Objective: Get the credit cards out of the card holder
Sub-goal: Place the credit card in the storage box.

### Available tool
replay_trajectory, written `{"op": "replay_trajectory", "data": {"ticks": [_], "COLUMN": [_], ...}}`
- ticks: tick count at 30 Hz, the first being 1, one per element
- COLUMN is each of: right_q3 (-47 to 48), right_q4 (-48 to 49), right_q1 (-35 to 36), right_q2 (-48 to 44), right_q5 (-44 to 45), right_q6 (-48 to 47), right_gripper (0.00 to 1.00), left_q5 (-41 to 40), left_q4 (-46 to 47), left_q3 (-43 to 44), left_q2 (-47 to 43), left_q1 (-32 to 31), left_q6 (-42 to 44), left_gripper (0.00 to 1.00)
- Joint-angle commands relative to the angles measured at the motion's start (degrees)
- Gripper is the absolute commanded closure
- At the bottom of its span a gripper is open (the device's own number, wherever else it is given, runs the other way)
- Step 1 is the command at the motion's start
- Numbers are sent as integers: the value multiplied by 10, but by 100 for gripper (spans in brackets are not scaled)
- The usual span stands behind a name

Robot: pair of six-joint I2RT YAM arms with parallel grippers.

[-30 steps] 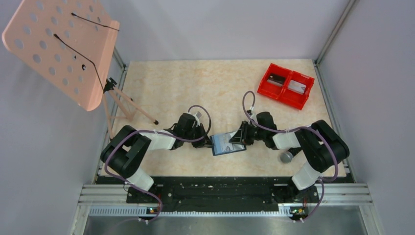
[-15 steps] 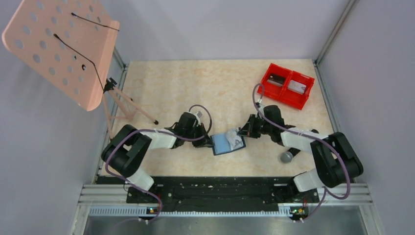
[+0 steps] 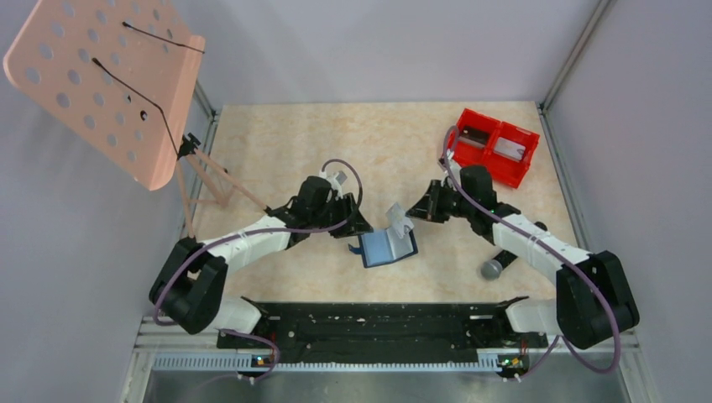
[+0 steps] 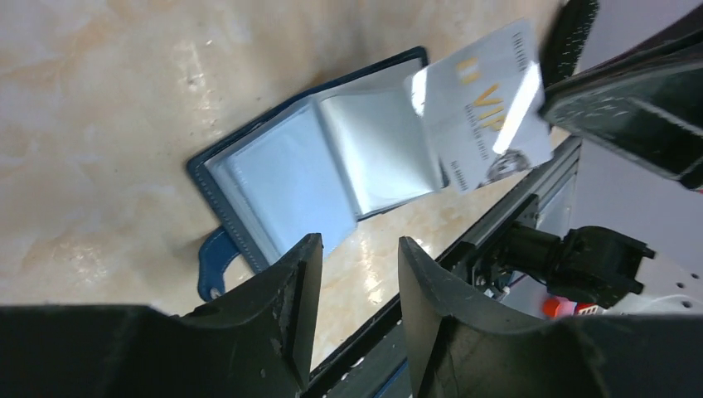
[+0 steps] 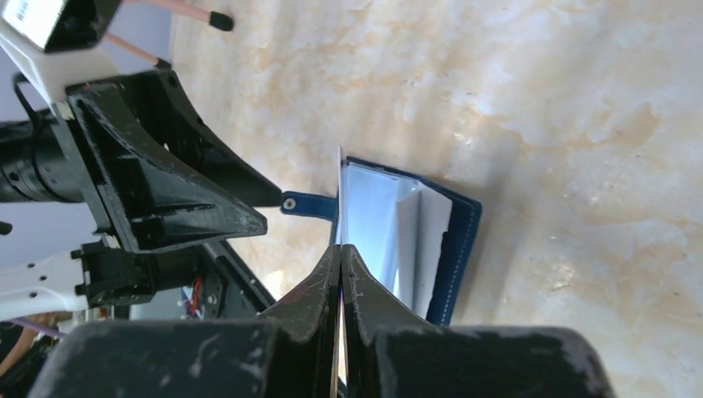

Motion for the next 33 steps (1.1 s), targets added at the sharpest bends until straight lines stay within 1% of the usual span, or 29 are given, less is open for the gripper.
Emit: {"op": "replay_trajectory", "data": {"ticks": [1, 4, 8, 14, 16, 21, 23, 24, 27, 28, 30, 31, 33], "right_q3": [25, 20, 7, -25, -31, -30, -30, -30, -29, -31, -44, -57, -84], "right_q4": [19, 45, 91, 204, 228, 213, 209, 207, 209, 213, 241, 269, 342], "right_q1": [-7, -7, -6, -7, -7, -6, -6, -6, -7, -7, -7, -7, -7], "right_q2": [-21, -26, -32, -24, -23, -25, -24, -24, -24, -26, -33, -36, -38], "right_q5": [-72, -124, -178, -265, -279, -283, -282, -280, -268, -258, -230, -217, -202], "right_q6": [-12, -7, 10, 65, 76, 65, 65, 64, 76, 85, 117, 141, 192], "right_gripper": [100, 100, 100, 100, 100, 100, 100, 100, 100, 94, 81, 74, 64], "left_q5": [13, 39, 77, 126, 146, 186, 194, 198, 199, 193, 181, 177, 165], "left_q4": [-7, 5, 50, 85, 105, 184, 207, 221, 249, 250, 255, 264, 294], "left_q3": [29, 26, 14, 9, 6, -16, -23, -24, -29, -30, -31, -33, -44], "left_q2": [-38, -50, -65, -68, -63, -61, -57, -55, -50, -49, -50, -51, -56], "left_q1": [-1, 2, 4, 4, 5, 11, 10, 11, 11, 11, 12, 11, 11], "left_q6": [35, 51, 76, 107, 103, 54, 33, 20, -20, -33, -53, -64, -94], "left_gripper": [54, 51, 48, 43, 43, 43, 50, 56, 81, 88, 96, 99, 100]}}
